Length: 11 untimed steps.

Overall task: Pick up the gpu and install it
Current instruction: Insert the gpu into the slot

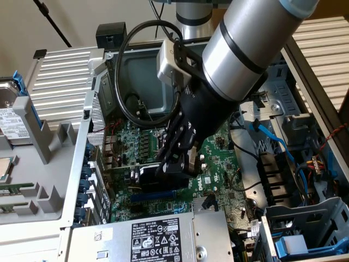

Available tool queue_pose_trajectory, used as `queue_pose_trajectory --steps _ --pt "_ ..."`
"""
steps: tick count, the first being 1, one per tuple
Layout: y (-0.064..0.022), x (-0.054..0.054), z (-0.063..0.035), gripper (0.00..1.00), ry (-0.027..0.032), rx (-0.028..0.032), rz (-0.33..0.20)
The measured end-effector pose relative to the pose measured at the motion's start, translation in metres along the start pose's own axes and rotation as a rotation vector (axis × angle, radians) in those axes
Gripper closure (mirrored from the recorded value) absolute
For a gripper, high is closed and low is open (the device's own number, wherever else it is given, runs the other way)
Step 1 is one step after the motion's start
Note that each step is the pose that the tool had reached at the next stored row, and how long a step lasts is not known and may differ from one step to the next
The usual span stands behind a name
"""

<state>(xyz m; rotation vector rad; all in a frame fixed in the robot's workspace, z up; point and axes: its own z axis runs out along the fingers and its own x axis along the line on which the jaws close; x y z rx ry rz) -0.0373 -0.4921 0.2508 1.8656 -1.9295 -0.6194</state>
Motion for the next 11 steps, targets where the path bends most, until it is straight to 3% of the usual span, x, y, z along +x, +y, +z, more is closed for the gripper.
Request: queue_pose_trajectory --steps 11 --pt "0.0011 -0.0008 0.0024 0.74 -0.0002 0.0001 0.0"
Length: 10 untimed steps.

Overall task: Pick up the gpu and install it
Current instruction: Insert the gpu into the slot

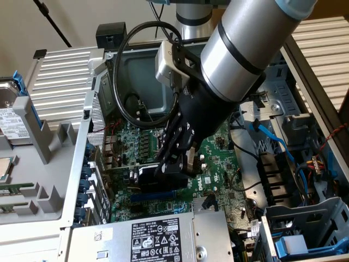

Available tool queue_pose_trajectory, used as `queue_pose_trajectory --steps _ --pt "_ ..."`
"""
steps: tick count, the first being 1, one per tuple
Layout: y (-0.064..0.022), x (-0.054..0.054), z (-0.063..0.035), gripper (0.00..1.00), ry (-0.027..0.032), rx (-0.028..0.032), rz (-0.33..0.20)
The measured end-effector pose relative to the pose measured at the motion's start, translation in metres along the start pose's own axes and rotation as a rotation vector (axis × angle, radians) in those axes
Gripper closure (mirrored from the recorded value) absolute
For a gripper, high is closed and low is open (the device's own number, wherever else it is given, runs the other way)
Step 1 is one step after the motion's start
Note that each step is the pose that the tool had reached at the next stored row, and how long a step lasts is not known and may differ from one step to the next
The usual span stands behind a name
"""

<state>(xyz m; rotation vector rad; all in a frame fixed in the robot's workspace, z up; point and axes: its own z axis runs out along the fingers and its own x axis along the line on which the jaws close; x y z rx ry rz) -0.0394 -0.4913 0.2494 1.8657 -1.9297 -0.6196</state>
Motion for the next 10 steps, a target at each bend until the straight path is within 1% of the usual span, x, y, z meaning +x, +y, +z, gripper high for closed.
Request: queue_pose_trajectory --steps 10 --pt "-0.0002 -0.0017 0.0015 0.74 0.0004 -0.0004 0.0"
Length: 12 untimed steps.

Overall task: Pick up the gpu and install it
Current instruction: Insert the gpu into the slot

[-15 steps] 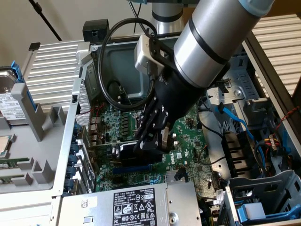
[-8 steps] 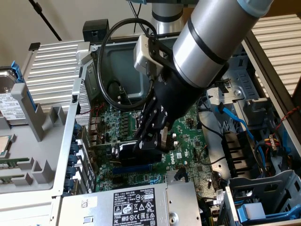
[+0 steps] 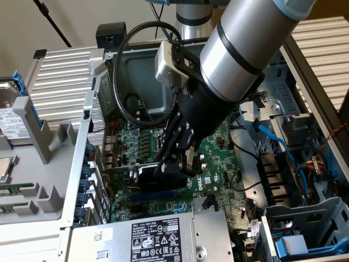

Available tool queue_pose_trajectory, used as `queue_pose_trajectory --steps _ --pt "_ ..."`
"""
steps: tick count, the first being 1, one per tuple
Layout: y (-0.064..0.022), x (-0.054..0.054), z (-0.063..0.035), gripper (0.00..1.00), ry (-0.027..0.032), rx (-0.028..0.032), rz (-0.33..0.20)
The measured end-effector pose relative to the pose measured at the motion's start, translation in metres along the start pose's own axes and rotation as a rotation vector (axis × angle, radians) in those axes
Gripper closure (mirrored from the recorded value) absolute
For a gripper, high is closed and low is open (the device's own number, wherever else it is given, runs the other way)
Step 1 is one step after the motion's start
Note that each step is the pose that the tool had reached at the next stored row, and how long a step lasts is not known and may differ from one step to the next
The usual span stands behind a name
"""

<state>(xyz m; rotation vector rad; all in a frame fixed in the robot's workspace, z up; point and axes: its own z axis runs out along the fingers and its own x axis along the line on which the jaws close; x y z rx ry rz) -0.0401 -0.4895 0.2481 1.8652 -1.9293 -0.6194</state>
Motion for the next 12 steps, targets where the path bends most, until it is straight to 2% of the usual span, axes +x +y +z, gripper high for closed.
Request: queue_pose_trajectory --steps 12 --pt "-0.0006 -0.0004 0.001 0.74 -0.0003 -0.0028 0.0"
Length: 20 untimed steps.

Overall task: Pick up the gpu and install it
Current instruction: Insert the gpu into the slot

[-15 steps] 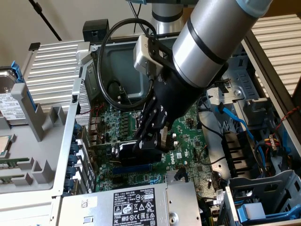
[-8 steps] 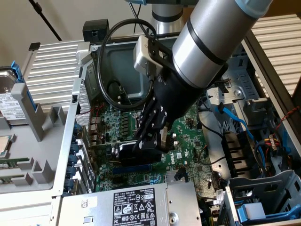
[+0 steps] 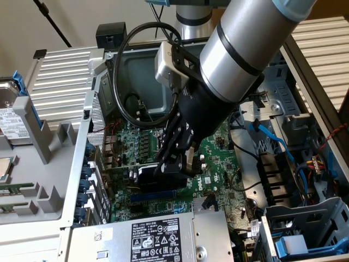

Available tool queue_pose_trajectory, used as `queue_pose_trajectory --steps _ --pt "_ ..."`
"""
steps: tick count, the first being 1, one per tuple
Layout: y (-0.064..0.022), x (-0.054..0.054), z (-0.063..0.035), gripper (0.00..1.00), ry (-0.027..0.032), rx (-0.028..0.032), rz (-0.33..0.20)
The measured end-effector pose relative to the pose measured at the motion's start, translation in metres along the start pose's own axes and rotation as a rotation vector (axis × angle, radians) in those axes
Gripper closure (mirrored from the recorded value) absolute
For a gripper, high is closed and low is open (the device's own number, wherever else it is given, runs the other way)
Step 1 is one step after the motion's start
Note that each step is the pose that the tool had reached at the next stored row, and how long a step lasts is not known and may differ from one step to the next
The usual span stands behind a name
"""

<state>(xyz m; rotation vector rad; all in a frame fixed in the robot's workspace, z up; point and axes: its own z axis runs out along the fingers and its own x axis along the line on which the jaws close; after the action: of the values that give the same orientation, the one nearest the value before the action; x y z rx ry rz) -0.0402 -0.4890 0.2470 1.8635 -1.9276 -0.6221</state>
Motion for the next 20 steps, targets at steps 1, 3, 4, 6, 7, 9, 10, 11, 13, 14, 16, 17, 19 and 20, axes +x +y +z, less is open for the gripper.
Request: queue_pose_trajectory --steps 1,3,4,6,7,9,10,11,13,14,16,17,19,20 --pt "-0.0001 -0.0002 0.0001 0.74 -0.0002 -0.0001 0.0" --pt "-0.0001 -0.0002 0.0001 0.74 0.0001 -0.0008 0.0" --pt "0.0 -0.0002 0.0001 0.74 0.0002 -0.0011 0.0" --pt "0.0 -0.0002 0.0001 0.74 0.0004 -0.0014 0.0" --pt "-0.0001 -0.0003 0.0002 0.74 0.0007 -0.0014 -0.001" --pt "-0.0003 -0.0007 0.0003 0.74 0.0017 -0.0014 -0.003" --pt "-0.0003 -0.0008 0.0004 0.74 0.0026 -0.0014 -0.004" --pt "-0.0002 -0.001 0.0004 0.74 0.0033 -0.0015 -0.005" --pt "-0.0002 -0.001 0.0004 0.74 0.0046 -0.0016 -0.006" --pt "-0.0003 -0.0012 0.0005 0.74 0.0047 -0.0016 -0.007" --pt "-0.0002 -0.0012 0.0005 0.74 0.0052 -0.002 -0.007" --pt "-0.0006 -0.0014 0.001 0.74 0.0052 -0.0024 -0.007" --pt "-0.0006 -0.0013 0.0016 0.74 0.0051 -0.0038 -0.007" --pt "-0.0007 -0.0013 0.0017 0.74 0.005 -0.004 -0.007"
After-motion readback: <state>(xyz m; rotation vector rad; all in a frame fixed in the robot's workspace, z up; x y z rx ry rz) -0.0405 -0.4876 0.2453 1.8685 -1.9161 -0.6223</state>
